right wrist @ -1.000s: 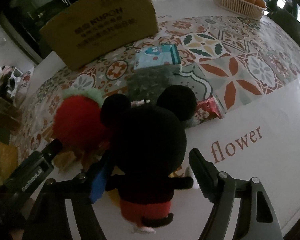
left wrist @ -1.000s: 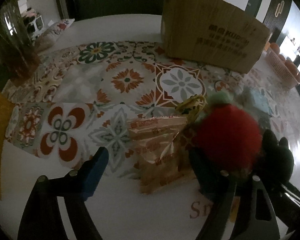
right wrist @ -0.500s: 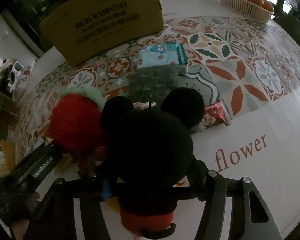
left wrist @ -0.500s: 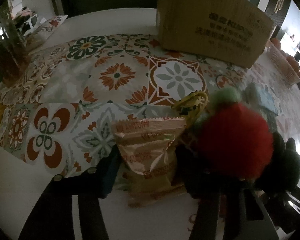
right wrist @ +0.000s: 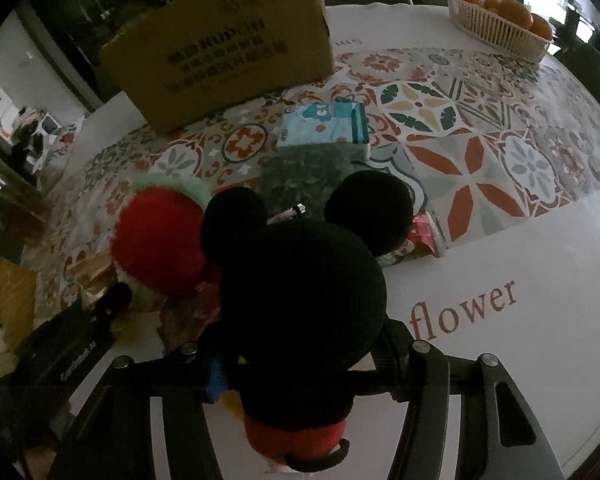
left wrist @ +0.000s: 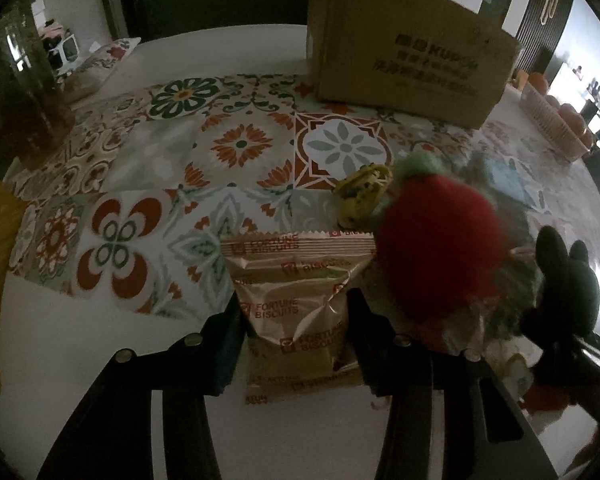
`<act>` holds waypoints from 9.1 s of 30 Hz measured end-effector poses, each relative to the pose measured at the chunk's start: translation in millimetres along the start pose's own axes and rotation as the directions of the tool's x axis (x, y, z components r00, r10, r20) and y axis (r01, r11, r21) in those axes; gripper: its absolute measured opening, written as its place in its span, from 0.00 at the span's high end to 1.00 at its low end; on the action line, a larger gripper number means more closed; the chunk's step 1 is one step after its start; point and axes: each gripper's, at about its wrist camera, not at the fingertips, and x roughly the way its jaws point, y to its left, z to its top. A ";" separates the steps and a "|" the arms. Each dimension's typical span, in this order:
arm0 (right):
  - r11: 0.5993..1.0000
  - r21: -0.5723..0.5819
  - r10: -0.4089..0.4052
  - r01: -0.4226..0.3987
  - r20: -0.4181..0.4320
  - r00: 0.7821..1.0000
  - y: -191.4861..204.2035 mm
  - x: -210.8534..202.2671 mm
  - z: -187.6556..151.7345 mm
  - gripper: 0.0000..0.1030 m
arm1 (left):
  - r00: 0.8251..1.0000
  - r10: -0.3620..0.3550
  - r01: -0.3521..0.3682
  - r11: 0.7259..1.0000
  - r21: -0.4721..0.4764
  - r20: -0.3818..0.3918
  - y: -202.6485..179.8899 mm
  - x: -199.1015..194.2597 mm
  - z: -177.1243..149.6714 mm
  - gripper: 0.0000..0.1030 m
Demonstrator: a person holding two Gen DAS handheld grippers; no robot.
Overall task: Organize soft objects
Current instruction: 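Lift the biscuit packet and Mickey plush and carry both toward the cardboard box, then lower both items into the cardboard box and open both tools, then move both tools back to the remaining items on the runner, then grasp the red strawberry plush with the left tool while the right tool grasps the grey knitted item, then lift the strawberry plush and grey knitted item and carry them to the cardboard box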
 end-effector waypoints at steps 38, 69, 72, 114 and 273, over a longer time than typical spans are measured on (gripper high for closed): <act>0.971 -0.170 0.207 -0.166 0.262 0.943 8.8 -113.2 69.1 0.44 | 0.940 -0.114 0.093 0.992 0.081 0.322 -41.3 -136.8 80.3 0.53; 0.938 -0.290 0.266 -0.191 0.249 0.931 52.0 -116.3 247.0 0.44 | 0.933 -0.193 0.130 0.968 0.214 0.305 -66.1 -123.8 234.3 0.54; 0.929 -0.311 0.279 -0.202 0.227 0.933 55.7 -112.3 263.6 0.44 | 0.941 -0.187 0.123 0.965 0.231 0.283 -71.9 -117.6 246.5 0.54; 0.937 -0.255 0.253 -0.239 0.020 0.967 60.9 19.7 329.9 0.17 | 0.994 -0.011 -0.018 0.964 0.265 0.106 -90.2 -12.7 284.7 0.16; 0.952 -0.201 0.259 -0.229 0.140 0.956 0.3 -62.3 90.5 0.82 | 0.944 -0.273 0.256 0.960 0.115 0.185 -69.4 -84.6 70.2 0.68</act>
